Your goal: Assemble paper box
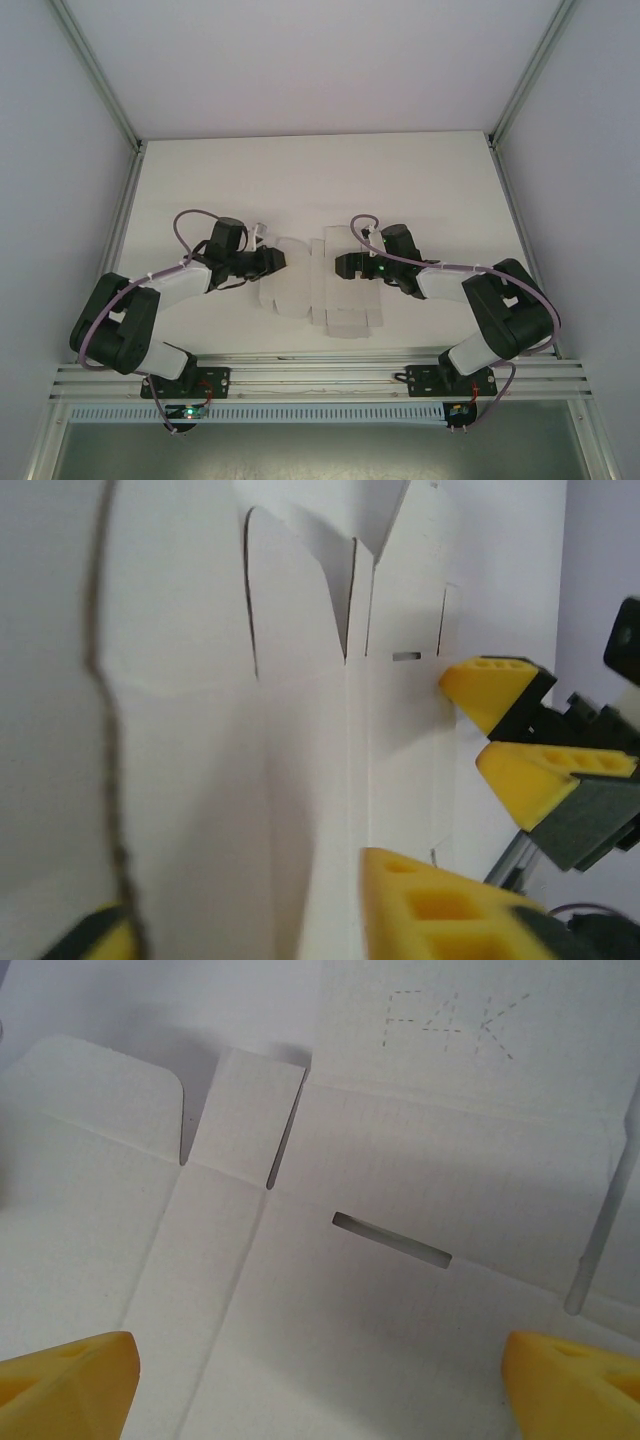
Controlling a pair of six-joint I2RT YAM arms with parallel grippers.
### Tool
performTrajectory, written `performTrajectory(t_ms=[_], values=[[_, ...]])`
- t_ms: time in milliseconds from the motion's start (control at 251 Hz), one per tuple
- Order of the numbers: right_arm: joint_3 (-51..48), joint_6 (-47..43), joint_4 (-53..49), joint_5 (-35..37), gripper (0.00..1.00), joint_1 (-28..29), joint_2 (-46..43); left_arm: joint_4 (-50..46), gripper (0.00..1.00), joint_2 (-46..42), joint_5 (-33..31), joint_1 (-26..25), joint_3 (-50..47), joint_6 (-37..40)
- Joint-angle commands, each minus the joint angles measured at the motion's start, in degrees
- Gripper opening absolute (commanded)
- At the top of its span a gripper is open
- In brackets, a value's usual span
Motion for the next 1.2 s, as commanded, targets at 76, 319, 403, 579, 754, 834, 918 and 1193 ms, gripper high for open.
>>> performTrajectory(t_ms=[76, 319, 403, 579, 754, 834, 918, 1193], values=[[-0.87, -1.51, -1.18, -1.02, 0.98, -1.88, -4.7, 0.25, 0.0, -4.13, -1.48, -0.64, 0.46, 0.7], [-1.82, -0.43, -3.3, -0.62, 0.98, -7.67, -23.25, 5.82, 0.0, -15.31, -4.08, -0.79, -2.43, -0.41], [-3.2, 0.06, -4.18, 0.13, 0.98, -10.7, -28.14, 7.92, 0.0, -20.65, -5.99, -0.96, -3.66, -1.14], [-6.73, 0.8, -2.35, -3.61, 0.98, -14.15, -33.3, 13.73, 0.0, -30.81, -7.2, -2.1, -7.13, -3.51], [-7.4, 3.6, 3.97, -16.25, 0.85, -14.51, -30.75, 14.55, 0.0, -37.63, -9.1, -2.99, -8.52, -4.29], [-7.35, 7.39, 8.49, -20.64, 0.72, -14.6, -28.31, 14.22, 0.0, -39.7, -9.76, -3.12, -8.88, -4.01], [-6.54, 7.95, 9.3, -22.95, 0.63, -14.43, -26.4, 12.96, 0.0, -40.97, -10.0, -3.21, -8.88, -2.72], [-6.85, 7.61, 13.14, -25.3, 0.18, -14.08, -26.25, 12.24, 0.0, -41.7, -12.24, -3.29, -9.86, -2.03]])
